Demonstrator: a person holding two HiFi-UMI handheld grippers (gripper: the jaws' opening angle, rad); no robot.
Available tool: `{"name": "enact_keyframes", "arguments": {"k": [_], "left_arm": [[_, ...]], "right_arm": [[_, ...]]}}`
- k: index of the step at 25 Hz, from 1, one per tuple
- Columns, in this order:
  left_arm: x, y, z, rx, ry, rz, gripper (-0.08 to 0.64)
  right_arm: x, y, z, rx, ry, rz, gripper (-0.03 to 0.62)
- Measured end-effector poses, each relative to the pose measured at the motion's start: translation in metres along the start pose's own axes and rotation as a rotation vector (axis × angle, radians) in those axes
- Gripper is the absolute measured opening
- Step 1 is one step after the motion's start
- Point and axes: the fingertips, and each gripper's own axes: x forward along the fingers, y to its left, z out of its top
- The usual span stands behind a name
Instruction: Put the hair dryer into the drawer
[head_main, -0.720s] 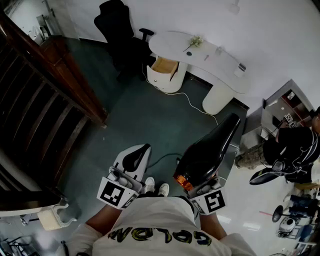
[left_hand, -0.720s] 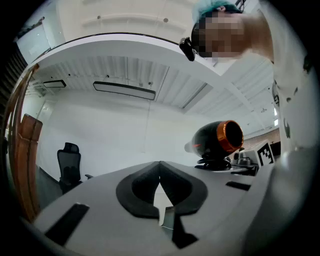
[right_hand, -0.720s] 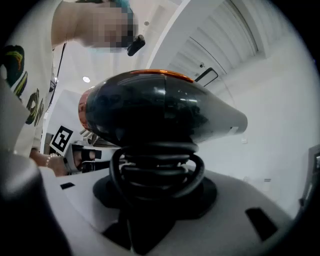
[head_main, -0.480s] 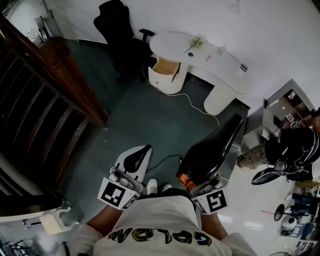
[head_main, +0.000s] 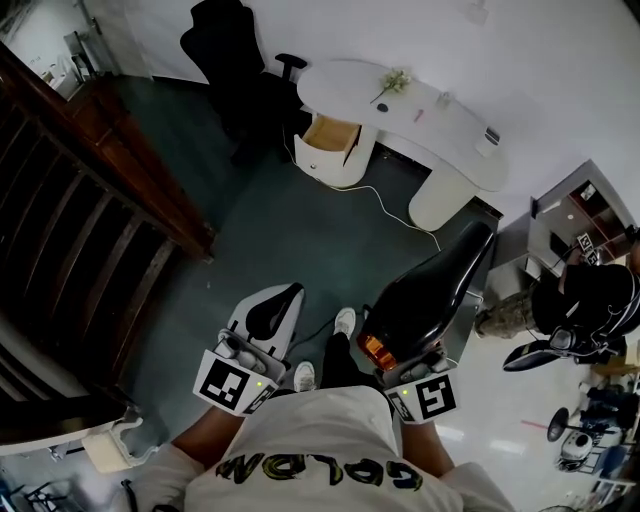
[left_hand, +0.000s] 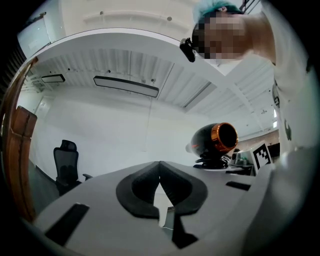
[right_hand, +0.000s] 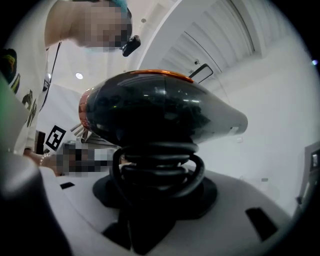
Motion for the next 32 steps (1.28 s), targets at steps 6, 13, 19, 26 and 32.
{"name": "enact_keyframes", "arguments": {"k": [6, 13, 19, 26, 32], "left_arm": [[0.057, 0.018, -0.009, 0.004, -0.001, 0.011, 0.012], [0.148, 0.045, -0.014, 0.025, 0.004, 0.035, 0.012], [0.212, 0.068, -0.012, 0.042, -0.005, 0.073, 0.012], [0.247, 0.091, -0.018, 0.034, 0.005, 0.108, 0.012], [0.269, 0.119, -0.021, 0.032, 0.014, 0.113, 0.012]], "right_arm": [[0.032, -0.052, -0.011, 0.001, 0.002, 0.007, 0.236], [0.082, -0.133, -0.019, 0.003, 0.007, 0.025, 0.236], [0.118, -0.189, -0.019, -0.012, 0.013, 0.065, 0.236], [0.149, -0.218, -0.025, 0.004, 0.03, 0.094, 0.236], [0.182, -0.229, -0.026, 0.003, 0.017, 0.105, 0.236]]}}
